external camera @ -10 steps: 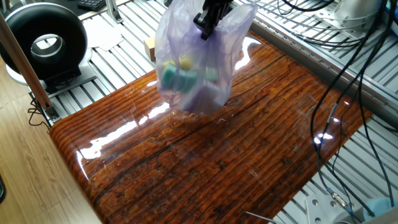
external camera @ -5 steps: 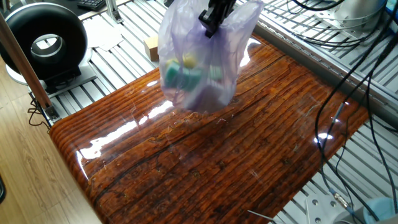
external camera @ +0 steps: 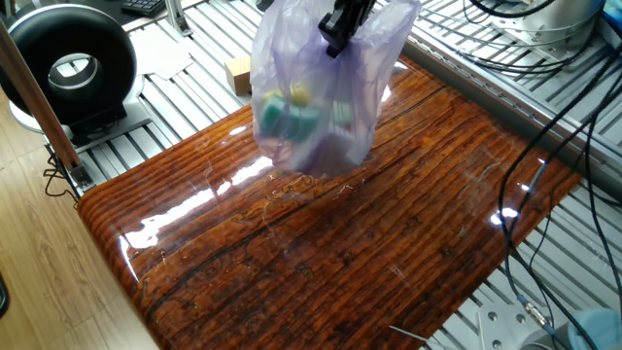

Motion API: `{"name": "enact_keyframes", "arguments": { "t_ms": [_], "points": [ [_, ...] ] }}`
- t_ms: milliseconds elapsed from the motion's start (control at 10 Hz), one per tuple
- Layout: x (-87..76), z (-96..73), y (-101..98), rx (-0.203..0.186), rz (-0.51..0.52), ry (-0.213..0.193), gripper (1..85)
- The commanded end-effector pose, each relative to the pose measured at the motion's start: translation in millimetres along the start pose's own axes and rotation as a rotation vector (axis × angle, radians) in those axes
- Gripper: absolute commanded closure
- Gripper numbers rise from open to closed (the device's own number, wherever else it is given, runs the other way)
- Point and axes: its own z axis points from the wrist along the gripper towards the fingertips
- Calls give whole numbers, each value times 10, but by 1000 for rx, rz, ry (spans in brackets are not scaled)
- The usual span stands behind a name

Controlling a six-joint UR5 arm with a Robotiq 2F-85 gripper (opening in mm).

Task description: Pick up a bag of things

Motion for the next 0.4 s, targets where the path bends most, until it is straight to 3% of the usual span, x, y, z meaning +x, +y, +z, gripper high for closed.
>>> {"name": "enact_keyframes", "arguments": {
  "t_ms": [0, 300],
  "points": [
    [23, -57, 33, -17, 5, -22, 847],
    [22, -60, 46, -24, 10, -26, 847]
  ]
}}
